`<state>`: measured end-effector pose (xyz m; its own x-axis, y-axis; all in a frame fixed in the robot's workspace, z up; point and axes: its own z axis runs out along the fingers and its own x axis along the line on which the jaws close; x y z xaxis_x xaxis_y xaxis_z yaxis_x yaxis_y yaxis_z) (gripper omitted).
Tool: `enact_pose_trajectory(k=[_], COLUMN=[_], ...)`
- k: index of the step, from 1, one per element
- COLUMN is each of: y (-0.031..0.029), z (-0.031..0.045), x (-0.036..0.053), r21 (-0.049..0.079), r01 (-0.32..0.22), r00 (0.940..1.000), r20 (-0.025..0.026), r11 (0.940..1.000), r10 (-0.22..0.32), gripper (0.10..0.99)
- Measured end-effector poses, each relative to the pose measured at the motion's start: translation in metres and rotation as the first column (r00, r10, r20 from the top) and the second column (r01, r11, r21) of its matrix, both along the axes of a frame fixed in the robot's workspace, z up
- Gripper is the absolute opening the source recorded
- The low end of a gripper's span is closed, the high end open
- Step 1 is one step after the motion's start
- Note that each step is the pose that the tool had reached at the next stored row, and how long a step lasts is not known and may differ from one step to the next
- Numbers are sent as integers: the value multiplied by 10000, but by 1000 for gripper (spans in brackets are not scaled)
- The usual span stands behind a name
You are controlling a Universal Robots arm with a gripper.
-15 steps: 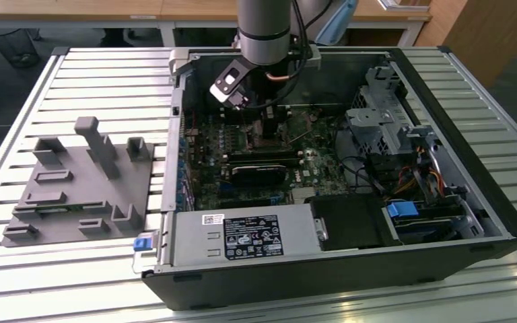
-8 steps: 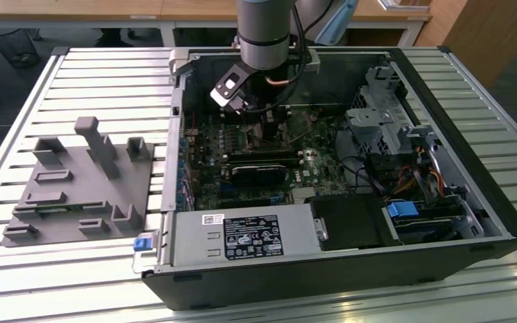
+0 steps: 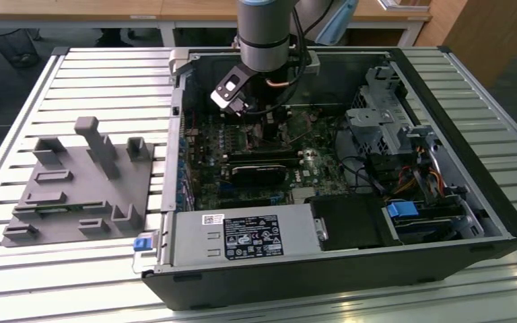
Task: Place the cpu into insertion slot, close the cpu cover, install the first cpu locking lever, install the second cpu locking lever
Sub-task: 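Place the cpu into insertion slot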
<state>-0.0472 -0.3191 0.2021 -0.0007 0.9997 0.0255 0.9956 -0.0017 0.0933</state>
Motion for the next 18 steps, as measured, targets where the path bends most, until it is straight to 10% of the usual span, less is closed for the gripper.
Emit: enact_pose_trajectory(k=[18], y=[-20], z=[-76], x=[0], r21=[-19], r01=[59], r00=[10000], r20=[0], r11=[10000], r10=[-59], gripper=[541])
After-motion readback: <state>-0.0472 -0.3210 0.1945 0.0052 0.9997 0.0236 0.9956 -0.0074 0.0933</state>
